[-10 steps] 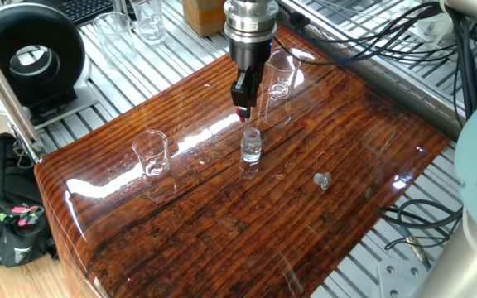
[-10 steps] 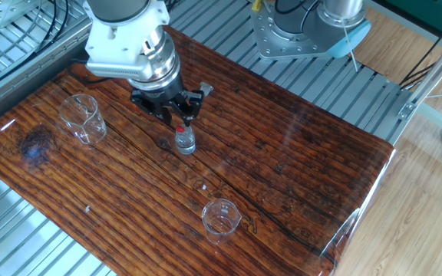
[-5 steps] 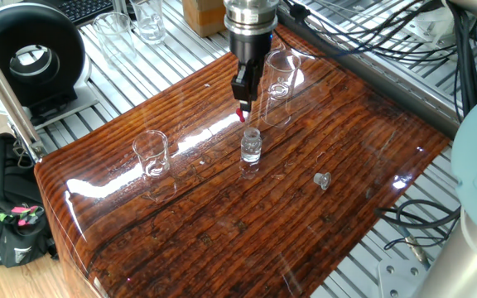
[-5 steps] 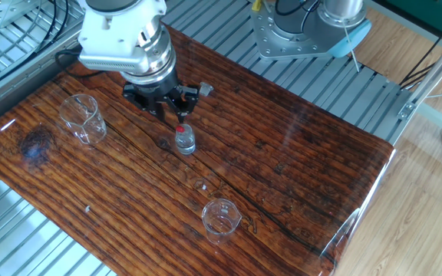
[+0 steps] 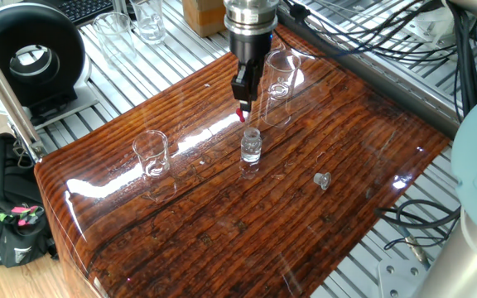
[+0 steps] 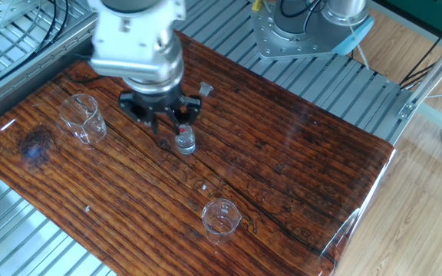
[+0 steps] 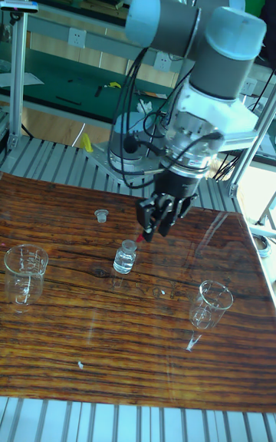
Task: Transfer liquid using a dropper
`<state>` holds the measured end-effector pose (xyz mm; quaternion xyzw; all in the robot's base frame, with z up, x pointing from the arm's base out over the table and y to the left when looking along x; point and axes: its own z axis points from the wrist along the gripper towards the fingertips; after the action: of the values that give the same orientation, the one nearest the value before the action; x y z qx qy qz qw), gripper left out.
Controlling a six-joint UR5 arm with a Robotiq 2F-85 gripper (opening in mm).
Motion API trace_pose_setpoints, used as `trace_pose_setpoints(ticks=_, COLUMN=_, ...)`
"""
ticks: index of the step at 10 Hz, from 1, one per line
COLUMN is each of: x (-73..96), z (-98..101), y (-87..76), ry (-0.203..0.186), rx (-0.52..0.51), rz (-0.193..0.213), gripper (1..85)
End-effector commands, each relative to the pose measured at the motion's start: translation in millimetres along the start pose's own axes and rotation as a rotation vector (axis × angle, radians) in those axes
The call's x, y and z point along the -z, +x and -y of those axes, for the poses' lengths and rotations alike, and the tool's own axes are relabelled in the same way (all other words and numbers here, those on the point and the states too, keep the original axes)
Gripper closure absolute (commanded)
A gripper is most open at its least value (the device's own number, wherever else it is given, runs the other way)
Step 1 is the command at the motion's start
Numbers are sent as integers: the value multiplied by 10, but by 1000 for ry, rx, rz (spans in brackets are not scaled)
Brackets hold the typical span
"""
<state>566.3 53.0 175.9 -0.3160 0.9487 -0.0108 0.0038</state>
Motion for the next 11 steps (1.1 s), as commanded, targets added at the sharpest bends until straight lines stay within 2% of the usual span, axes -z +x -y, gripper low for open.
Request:
trace_pose_setpoints(ticks=1, x=-46, z=-172, y=-268, ry=46, rx=228, rz=34, gripper=400)
trace_pose_setpoints(ticks=3, x=-217, z=-540, y=-203, ry=-2, rx=298, rz=-9, gripper=380)
trace_pose_setpoints(ticks=4, x=-312, z=-645, y=-21, ry=-5, rx=334, rz=-73, gripper=380)
trace_pose_setpoints(ticks=5, x=-418, z=-777, y=78, ry=-19, rx=352, rz=-107, gripper=400)
trace_pose_setpoints(ticks=6, x=-554, z=-926, y=11, ry=-45, rx=407, rz=-87, gripper=403)
trace_pose_setpoints(ticks=7, x=-635, z=-830, y=-122, ry=-1, rx=538, rz=-64, gripper=403)
trace_pose_setpoints(ticks=8, x=-695, z=-870, y=-66, ry=-27, rx=609, rz=-90, gripper=333)
trace_pose_setpoints(ticks=9, x=-727, z=-745, y=46, ry=11, rx=666, rz=-155, gripper=293)
trace_pose_setpoints(ticks=10, x=-727, z=-712, y=265, ry=8, rx=716, rz=-242, gripper=300)
trace_pose_setpoints(ticks=11, x=-706, z=-732, y=429, ry=-12, rx=758, rz=-299, gripper=303)
